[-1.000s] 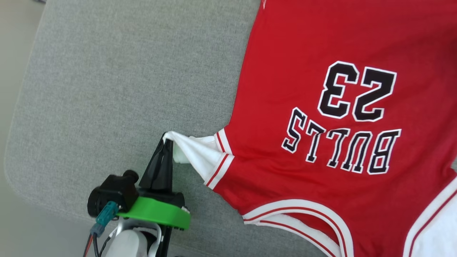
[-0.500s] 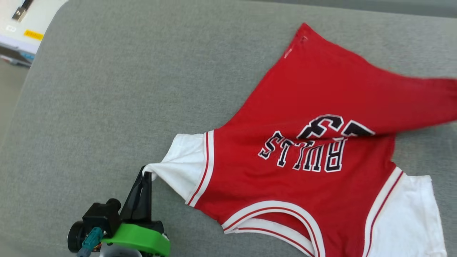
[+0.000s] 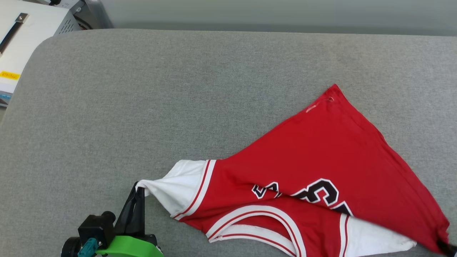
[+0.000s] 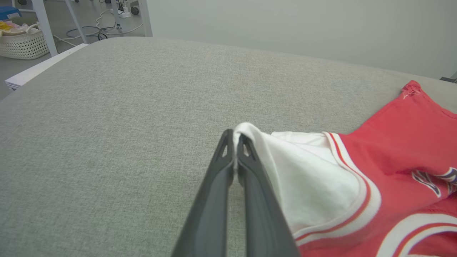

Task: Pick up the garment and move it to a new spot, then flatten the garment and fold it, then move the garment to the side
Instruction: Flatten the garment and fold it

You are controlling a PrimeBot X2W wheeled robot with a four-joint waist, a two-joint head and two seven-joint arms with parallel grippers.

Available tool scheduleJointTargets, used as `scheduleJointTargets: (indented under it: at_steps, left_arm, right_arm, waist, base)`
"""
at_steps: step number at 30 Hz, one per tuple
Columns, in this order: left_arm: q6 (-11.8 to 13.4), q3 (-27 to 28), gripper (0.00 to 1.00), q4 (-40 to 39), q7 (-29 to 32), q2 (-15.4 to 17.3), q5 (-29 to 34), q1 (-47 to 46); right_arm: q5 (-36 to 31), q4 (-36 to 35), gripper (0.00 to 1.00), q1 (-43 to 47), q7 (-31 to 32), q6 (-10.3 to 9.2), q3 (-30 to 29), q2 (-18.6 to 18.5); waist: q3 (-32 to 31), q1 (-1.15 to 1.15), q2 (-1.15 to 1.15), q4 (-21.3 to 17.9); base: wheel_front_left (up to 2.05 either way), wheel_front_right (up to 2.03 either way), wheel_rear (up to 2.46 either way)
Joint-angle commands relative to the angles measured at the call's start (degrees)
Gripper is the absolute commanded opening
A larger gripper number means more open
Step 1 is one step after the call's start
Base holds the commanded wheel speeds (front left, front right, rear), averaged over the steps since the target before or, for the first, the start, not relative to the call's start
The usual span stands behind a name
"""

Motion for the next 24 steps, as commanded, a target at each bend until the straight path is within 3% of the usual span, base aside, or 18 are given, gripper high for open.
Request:
scheduleJointTargets:
  at_steps: [1,7,8,9,18,24]
  left_arm:
    - [0.41,0.05,0.00,0.14,-0.01,0.46,-0.47,0.48]
    - [0.42,-0.29,0.00,0.63,0.12,0.68,-0.56,-0.01]
    - [0.47,-0.30,0.00,0.67,0.12,0.72,-0.58,-0.07]
    - [0.51,-0.31,0.00,0.67,0.13,0.77,-0.60,-0.10]
    - [0.70,-1.38,0.00,-0.18,0.32,0.85,-0.18,-0.92]
    - [0.46,-2.59,0.00,-0.76,0.39,0.65,0.37,-3.10]
  right_arm:
    - [-0.76,0.50,0.00,1.27,0.04,-0.03,0.07,1.04]
    - [-2.23,3.67,0.00,3.70,-0.33,-0.03,0.20,4.64]
    - [-2.57,3.81,0.37,3.11,-1.05,-0.03,-0.43,5.09]
    - [-2.83,3.66,1.00,2.54,-1.60,-0.03,-0.93,5.38]
    - [-6.27,-6.10,1.00,-5.63,-6.69,-0.03,-6.91,4.19]
    - [-7.92,-13.69,1.00,-15.48,-3.90,-0.03,-6.36,1.40]
  waist:
    - [-0.20,0.00,0.00,-0.26]
    - [0.00,0.00,0.00,-0.41]
    - [-0.01,0.00,0.00,-0.50]
    - [-0.01,0.00,0.00,-0.56]
    - [0.18,0.00,0.00,0.44]
    - [2.10,0.00,0.00,2.09]
  base:
    - [0.00,0.00,0.00]
    - [0.00,0.00,0.00]
    - [0.00,0.00,0.00]
    - [0.00,0.00,0.00]
    - [0.00,0.00,0.00]
    - [0.00,0.00,0.00]
